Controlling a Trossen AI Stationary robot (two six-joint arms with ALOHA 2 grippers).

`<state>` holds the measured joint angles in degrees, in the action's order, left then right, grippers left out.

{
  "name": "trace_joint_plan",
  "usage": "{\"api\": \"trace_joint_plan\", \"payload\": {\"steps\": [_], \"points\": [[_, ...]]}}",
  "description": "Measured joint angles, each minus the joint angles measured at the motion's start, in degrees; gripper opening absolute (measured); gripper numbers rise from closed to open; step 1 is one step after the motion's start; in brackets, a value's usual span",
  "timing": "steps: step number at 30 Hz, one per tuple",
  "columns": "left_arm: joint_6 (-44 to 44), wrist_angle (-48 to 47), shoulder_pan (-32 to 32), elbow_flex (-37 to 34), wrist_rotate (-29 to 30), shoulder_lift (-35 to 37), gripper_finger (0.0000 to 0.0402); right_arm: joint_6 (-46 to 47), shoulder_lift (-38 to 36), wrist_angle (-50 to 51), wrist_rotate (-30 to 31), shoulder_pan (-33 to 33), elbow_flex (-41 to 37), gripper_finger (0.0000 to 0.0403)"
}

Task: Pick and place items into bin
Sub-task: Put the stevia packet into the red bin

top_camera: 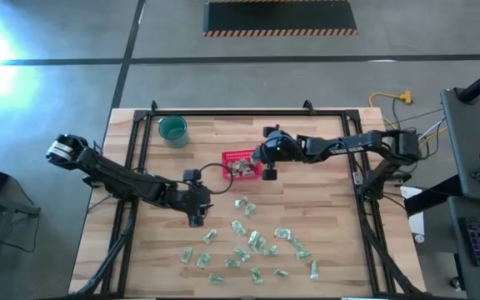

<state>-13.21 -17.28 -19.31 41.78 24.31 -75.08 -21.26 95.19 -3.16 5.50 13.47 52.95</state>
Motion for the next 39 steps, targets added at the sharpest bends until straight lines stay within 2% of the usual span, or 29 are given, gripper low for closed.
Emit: {"api": "trace_joint_plan", "payload": {"steps": [6, 11, 16, 21, 28, 39], "points": [[0.02, 0.31, 0.06, -0.02, -1.74, -0.76, 0.0194, -0.12, 1.33, -0.49, -2.78, 0.07, 0.09, 0.0073], [-1.33, 0.61, -0.33, -0.04, -7.49, -0.73, 0.0194, -0.2, -0.17, -0.37, -2.58, 0.13, 0.09, 0.0131], [-4.43, 2.48, -1.31, -0.22, -13.84, -3.14, 0.0194, -1.77, -2.21, 1.6, -2.76, -0.5, 0.15, 0.0161], [-4.99, 5.37, -3.33, 0.36, -17.44, -7.3, 0.0194, -1.58, -4.74, 6.67, -2.97, -1.22, 0.17, 0.0165], [-9.03, 6.24, -6.15, 2.16, -17.8, -11.78, 0.0194, 0.28, -7.11, 12.31, -2.75, -1.51, 0.17, 0.0152], [-10.5, 5.3, -6.32, 7.8, -17.48, -19.81, 0.0194, 3.23, -10.79, 18.45, -2.53, -1.64, 0.14, 0.0136]]}}
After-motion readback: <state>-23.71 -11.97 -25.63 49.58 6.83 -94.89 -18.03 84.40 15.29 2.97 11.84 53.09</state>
